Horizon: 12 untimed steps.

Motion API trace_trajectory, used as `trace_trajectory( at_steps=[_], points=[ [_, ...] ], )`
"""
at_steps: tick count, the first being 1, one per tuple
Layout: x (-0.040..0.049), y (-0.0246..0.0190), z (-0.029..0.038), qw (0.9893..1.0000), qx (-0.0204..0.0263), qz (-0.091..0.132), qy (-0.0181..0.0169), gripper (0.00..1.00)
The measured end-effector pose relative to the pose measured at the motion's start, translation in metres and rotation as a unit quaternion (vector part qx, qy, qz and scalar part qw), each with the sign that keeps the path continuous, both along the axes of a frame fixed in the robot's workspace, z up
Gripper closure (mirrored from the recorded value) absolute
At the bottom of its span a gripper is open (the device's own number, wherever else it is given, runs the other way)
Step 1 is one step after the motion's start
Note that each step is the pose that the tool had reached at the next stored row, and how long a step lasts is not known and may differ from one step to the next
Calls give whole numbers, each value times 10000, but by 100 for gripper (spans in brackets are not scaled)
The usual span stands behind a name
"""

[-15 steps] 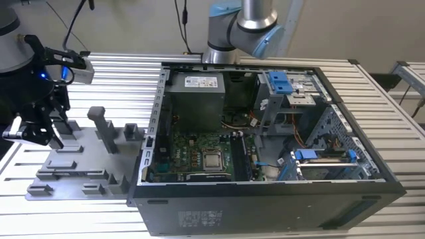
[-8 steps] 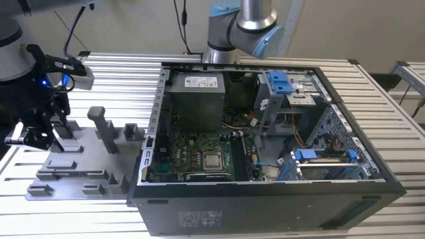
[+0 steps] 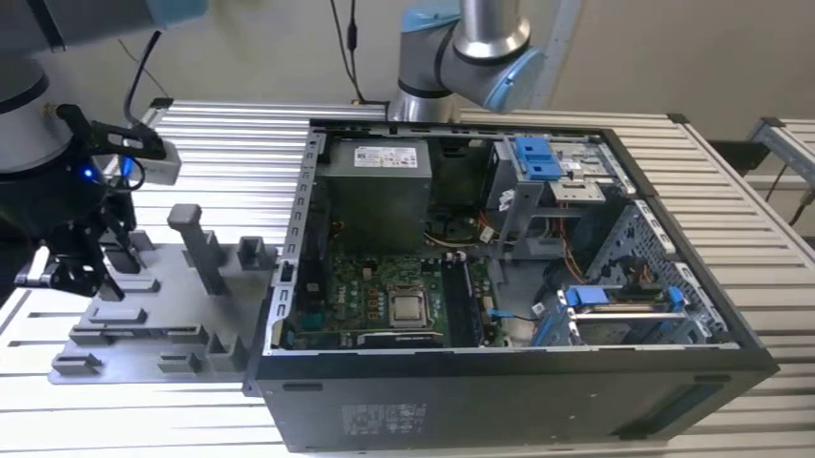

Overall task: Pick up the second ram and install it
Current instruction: 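Pick up the second ram and move it above second insertion slot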

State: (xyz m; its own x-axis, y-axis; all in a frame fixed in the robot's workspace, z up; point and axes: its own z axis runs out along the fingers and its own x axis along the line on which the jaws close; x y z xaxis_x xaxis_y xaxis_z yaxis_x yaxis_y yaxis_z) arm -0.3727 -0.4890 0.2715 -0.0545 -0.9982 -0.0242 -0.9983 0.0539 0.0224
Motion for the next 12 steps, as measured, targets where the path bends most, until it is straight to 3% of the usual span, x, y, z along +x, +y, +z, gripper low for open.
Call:
trace_trajectory(
  at_steps=[12],
  points=[
    [-75, 2, -216, 10000, -80, 0, 0, 58]
  ],
)
